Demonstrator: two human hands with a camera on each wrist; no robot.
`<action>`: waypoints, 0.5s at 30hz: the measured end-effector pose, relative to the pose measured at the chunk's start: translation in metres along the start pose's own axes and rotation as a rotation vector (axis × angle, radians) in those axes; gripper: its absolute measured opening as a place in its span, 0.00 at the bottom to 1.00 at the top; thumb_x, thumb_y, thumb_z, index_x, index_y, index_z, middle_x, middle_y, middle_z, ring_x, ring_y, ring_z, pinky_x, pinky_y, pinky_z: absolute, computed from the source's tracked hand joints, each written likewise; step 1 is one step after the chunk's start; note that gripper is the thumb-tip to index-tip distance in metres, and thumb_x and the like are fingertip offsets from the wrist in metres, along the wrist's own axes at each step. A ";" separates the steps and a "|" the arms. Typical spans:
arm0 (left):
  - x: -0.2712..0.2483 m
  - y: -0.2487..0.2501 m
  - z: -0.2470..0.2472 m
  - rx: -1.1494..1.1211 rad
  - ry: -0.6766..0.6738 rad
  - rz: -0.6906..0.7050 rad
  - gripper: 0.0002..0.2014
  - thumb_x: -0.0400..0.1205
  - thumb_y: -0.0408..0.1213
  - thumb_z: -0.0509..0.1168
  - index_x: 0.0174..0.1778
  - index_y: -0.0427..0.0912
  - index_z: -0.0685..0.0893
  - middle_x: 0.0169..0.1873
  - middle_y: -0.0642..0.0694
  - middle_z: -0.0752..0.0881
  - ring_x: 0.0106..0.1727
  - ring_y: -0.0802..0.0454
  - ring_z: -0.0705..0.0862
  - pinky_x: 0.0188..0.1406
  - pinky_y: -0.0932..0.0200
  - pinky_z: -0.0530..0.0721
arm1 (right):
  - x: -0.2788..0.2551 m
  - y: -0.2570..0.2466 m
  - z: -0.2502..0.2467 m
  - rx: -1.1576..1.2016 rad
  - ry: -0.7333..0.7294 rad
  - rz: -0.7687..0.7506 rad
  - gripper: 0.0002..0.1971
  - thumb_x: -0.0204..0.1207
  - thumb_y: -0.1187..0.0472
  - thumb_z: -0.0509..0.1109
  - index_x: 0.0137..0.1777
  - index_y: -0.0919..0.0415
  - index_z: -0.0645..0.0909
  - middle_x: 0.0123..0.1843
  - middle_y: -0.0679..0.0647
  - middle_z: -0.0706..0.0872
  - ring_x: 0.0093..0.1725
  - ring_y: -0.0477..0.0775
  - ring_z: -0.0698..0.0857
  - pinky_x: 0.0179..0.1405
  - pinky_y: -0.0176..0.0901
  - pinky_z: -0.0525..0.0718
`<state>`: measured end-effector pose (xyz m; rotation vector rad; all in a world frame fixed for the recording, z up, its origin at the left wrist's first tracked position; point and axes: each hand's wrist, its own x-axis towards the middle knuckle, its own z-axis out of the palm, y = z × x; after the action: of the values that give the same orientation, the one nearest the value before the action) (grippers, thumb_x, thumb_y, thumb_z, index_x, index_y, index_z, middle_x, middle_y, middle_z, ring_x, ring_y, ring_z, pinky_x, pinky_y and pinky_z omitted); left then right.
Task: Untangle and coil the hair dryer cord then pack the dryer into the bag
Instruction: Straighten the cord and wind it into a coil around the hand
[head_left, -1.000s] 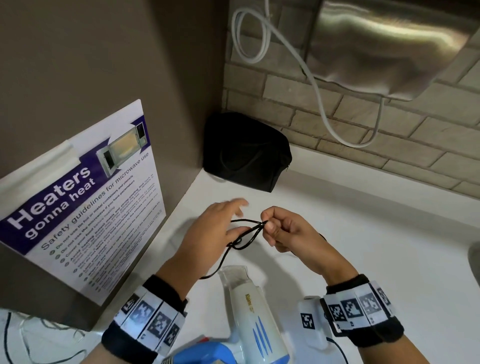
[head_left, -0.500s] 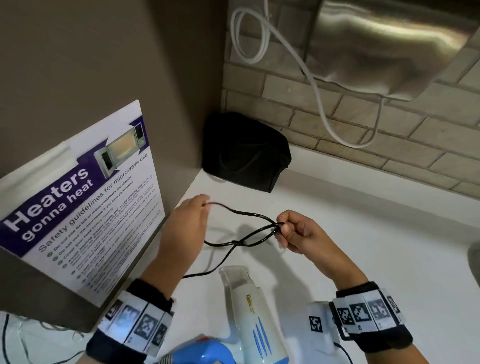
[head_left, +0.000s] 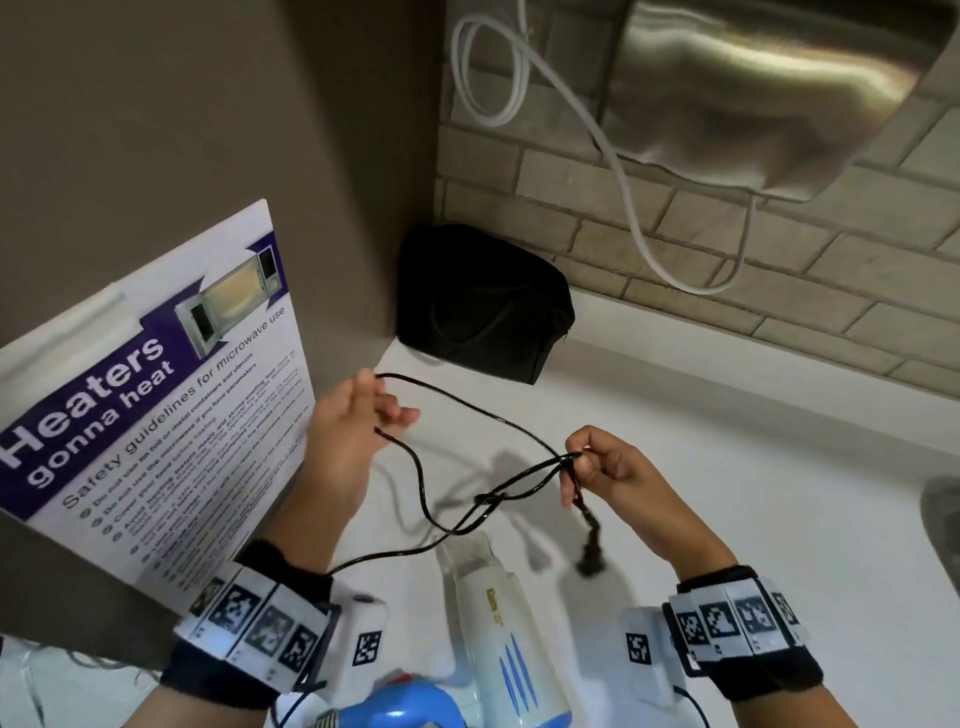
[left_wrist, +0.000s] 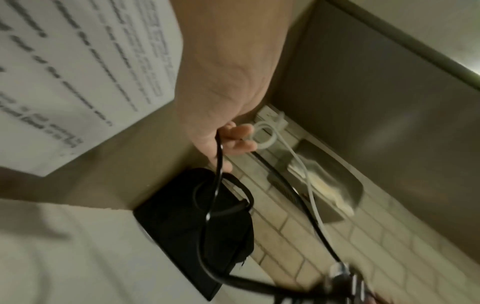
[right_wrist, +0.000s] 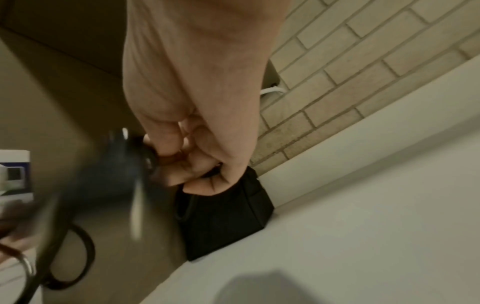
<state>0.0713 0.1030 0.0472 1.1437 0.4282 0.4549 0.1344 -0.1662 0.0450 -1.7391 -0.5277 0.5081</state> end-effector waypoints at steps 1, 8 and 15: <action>0.003 0.002 -0.005 -0.078 0.032 -0.001 0.15 0.88 0.41 0.53 0.39 0.39 0.76 0.20 0.51 0.80 0.27 0.53 0.87 0.49 0.47 0.89 | -0.002 0.007 -0.003 0.018 0.031 0.019 0.06 0.85 0.69 0.57 0.46 0.65 0.73 0.30 0.57 0.79 0.31 0.51 0.80 0.40 0.34 0.79; 0.005 0.003 -0.017 0.022 0.042 0.002 0.15 0.89 0.39 0.50 0.41 0.38 0.77 0.29 0.42 0.80 0.24 0.52 0.86 0.45 0.48 0.89 | -0.004 0.022 -0.006 0.239 0.079 0.098 0.06 0.85 0.70 0.55 0.49 0.61 0.71 0.32 0.56 0.77 0.34 0.55 0.81 0.46 0.43 0.84; 0.002 0.001 -0.013 -0.193 -0.048 -0.038 0.14 0.90 0.35 0.48 0.45 0.40 0.77 0.51 0.38 0.86 0.41 0.47 0.92 0.45 0.53 0.91 | -0.002 0.031 -0.010 -0.273 0.047 0.016 0.11 0.83 0.72 0.60 0.39 0.65 0.79 0.33 0.52 0.83 0.38 0.49 0.82 0.49 0.40 0.81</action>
<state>0.0656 0.1140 0.0433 0.9567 0.3553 0.4256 0.1414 -0.1811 0.0169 -2.0120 -0.5703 0.4196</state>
